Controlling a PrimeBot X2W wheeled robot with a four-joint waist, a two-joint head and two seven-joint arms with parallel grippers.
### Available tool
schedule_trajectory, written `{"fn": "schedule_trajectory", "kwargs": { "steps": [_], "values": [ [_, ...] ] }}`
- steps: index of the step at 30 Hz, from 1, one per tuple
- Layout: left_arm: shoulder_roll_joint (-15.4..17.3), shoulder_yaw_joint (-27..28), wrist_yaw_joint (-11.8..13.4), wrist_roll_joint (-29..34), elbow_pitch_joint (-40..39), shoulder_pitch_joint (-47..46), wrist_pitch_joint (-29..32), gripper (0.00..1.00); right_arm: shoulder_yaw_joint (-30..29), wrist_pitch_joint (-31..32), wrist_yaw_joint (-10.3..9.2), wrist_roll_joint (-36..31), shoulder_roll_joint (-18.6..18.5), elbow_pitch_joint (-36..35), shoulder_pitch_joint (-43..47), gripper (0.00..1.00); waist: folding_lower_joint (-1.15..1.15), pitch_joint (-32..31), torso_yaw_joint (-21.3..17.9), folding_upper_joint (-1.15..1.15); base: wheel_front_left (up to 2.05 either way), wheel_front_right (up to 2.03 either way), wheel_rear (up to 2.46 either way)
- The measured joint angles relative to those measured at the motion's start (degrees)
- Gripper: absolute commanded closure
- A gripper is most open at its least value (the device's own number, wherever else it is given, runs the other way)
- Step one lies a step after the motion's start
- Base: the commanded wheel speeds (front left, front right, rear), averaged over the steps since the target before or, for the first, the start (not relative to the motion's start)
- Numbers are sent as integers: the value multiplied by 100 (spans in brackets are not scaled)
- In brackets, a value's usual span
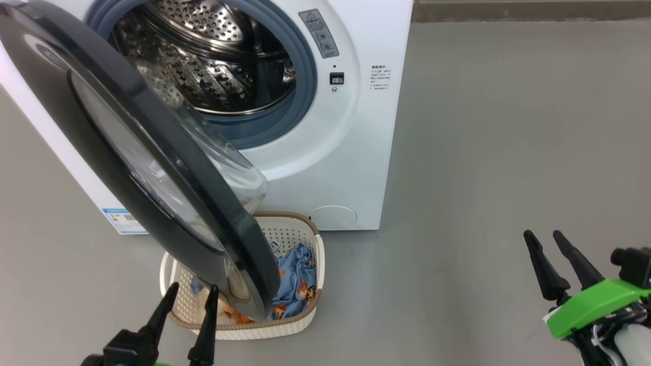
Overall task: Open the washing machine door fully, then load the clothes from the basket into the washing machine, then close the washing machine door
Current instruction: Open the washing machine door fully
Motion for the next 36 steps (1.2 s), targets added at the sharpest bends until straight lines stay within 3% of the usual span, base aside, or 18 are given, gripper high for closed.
{"fn": "schedule_trajectory", "kwargs": {
  "steps": [5, 11, 28, 29, 31, 32, 36],
  "values": [
    [0, 5, 0, 0, 3, -2, 0, 0, -615, 0, 1, -822, 308, -230, 378, 0, 0, -23, 50, 0, 0, 0, 0],
    [0, 5, 0, 0, 3, -3, 0, 0, -937, 0, 1, -1397, 559, -292, 695, 0, 0, -36, 104, 0, 0, 0, 0],
    [-22, 74, 0, 0, 3, -15, 0, 0, -1185, 0, 1, -1719, 808, -135, 984, 0, 0, 8, 134, 0, 0, 0, 0],
    [-24, 80, 0, 0, 3, -18, 0, 41, -1201, 0, 1, -1719, 812, -135, 984, 0, 0, 5, 136, 0, 0, 0, 0],
    [-32, 90, 0, -1, 0, -19, 0, 86, -1224, 0, 1, -1719, 814, -135, 987, 0, 0, -7, 142, 0, 0, 0, 0],
    [-34, 98, 0, -2, -4, -19, 0, 100, -1239, 0, 1, -1719, 815, -135, 990, 0, 0, -15, 147, 0, 0, 0, 0],
    [-64, 181, 0, -19, -121, -27, 0, 100, -1293, 0, 1, -1720, 824, -137, 1059, 0, 0, -59, 171, 0, 0, 0, 0]
  ]
}}
